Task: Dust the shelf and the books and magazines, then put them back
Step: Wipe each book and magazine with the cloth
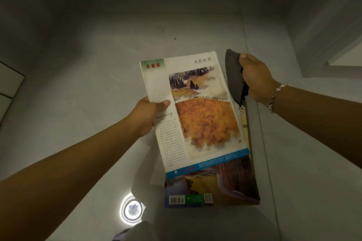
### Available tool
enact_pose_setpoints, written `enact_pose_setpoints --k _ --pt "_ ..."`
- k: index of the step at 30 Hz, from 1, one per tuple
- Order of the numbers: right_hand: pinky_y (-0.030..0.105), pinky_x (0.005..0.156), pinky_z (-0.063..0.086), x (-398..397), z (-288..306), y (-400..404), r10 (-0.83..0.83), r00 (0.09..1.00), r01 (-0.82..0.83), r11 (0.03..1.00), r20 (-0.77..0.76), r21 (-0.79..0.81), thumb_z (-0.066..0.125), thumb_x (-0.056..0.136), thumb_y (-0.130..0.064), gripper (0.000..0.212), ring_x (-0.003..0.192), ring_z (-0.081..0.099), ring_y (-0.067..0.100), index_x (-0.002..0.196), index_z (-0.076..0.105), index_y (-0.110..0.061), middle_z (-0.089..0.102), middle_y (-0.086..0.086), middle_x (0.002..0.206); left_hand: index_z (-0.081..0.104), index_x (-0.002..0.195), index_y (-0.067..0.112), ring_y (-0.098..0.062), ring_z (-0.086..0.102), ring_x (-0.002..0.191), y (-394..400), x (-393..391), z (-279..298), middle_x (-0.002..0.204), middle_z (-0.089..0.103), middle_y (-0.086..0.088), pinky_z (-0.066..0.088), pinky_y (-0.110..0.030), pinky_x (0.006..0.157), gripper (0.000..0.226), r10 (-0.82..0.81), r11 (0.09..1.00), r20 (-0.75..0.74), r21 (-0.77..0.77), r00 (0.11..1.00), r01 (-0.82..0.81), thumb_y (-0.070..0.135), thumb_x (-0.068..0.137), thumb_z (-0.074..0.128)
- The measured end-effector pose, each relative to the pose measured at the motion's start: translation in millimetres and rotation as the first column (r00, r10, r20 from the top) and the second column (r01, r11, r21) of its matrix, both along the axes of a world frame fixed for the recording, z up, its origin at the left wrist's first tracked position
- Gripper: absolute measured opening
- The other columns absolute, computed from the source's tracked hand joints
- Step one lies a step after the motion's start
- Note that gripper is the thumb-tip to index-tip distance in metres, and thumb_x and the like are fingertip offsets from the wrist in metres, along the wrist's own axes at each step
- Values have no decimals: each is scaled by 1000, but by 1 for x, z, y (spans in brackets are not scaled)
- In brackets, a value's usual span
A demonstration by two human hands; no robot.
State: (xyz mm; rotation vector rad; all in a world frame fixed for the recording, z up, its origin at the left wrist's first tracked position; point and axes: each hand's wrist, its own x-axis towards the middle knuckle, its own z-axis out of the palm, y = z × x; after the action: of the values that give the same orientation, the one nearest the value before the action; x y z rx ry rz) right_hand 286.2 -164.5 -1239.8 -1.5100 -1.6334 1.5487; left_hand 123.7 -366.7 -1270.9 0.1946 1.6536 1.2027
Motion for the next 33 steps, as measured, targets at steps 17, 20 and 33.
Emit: enact_pose_setpoints --k 17,20,33 --pt "19 86 31 -5 -2 -30 254 959 -275 941 126 196 22 103 -38 45 104 45 13 141 32 -17 49 1 119 58 119 8 -29 67 90 12 3 22 105 69 -10 55 -44 74 28 82 996 38 34 996 -83 21 94 57" --pt "22 88 34 4 -11 -41 305 942 -327 928 142 179 25 103 -37 43 110 50 19 139 36 -16 52 6 126 58 121 8 -30 67 93 16 2 21 107 69 -10 55 -44 74 31 191 981 61 21 980 -192 21 93 59" --pt "21 62 35 59 -26 -48 484 745 -585 805 459 102 29 101 -36 40 90 52 18 124 48 -9 56 7 107 54 124 11 -28 65 93 14 7 8 109 67 -9 54 -46 77 36 365 929 72 -101 928 -357 23 91 63"
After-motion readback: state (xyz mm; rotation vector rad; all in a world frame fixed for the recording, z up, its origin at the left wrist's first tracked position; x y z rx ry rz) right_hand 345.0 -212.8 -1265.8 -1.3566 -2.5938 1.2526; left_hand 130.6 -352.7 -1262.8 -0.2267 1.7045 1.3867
